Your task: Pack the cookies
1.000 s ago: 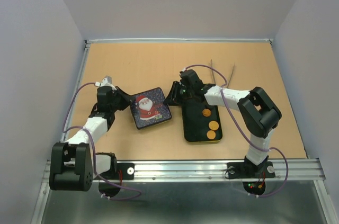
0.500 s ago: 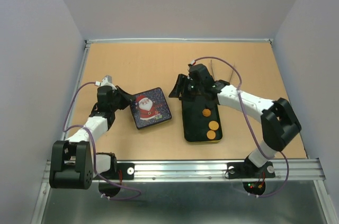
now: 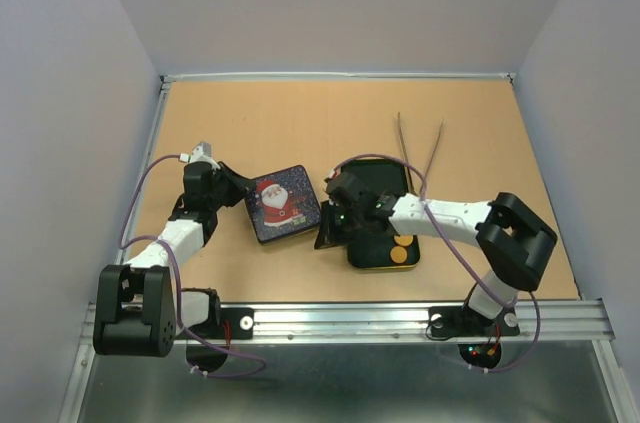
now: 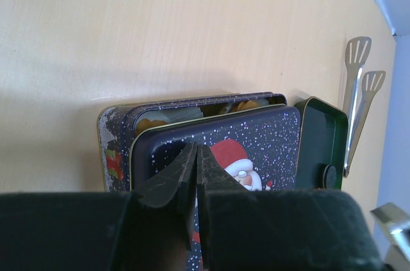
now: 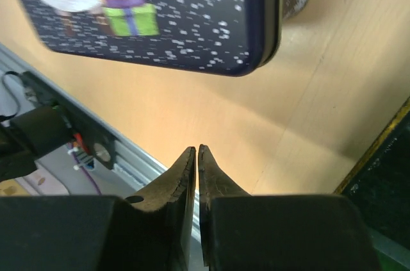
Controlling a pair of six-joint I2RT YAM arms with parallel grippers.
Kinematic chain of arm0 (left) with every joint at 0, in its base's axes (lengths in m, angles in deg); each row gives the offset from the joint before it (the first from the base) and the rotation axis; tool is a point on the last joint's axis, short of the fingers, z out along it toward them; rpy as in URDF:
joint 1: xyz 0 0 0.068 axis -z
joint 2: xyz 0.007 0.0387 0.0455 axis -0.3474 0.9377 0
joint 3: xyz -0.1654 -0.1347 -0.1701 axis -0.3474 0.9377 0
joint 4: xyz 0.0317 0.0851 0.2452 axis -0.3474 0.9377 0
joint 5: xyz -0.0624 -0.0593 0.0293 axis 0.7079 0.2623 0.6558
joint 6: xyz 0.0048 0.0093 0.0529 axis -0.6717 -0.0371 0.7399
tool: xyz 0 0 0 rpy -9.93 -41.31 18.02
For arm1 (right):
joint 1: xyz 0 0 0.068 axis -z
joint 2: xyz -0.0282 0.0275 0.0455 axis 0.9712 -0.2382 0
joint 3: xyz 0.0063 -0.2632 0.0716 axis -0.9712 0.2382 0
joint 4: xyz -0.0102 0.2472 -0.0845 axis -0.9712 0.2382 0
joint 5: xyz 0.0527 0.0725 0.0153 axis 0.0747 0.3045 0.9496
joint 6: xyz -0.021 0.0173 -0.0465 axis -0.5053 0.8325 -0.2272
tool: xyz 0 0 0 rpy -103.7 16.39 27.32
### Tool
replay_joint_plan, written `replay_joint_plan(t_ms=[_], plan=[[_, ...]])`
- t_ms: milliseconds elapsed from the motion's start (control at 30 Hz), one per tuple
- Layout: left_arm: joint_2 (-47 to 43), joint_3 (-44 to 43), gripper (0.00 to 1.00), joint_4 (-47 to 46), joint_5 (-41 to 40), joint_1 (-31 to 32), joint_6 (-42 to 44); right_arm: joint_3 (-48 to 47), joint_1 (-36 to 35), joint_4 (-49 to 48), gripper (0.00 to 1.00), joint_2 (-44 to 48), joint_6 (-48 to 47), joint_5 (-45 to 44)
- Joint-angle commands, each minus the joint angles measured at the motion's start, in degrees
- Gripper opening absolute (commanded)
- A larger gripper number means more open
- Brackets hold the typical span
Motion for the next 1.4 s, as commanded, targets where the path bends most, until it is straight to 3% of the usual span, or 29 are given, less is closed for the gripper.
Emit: replay_joint_plan(t_ms=[0,567,967,1367], plan=[[0.32,-0.69,0.15,0.70,-0.97,0.18,1.05,-0.99,-1.46,-2.11,0.10,-3.08,1.85,-0.90],[-0.38,-0.78,0.15,1.23,-0.96,0.18,1.23,-16.36,-1.46,-2.73,0.10,-14.08,-2.19,-1.33],[-0.11,-2.62,0.15,1.66,-0.70,0.18,0.70,-21.73,-1.37,-2.64,0.10,-17.15,-2.10,-1.86],[-6.60,-5.53,0.15,2.02,-4.65,0.18,1.76,-22.61,-0.49,-2.55,0.10,-17.86,-2.89,-1.60]])
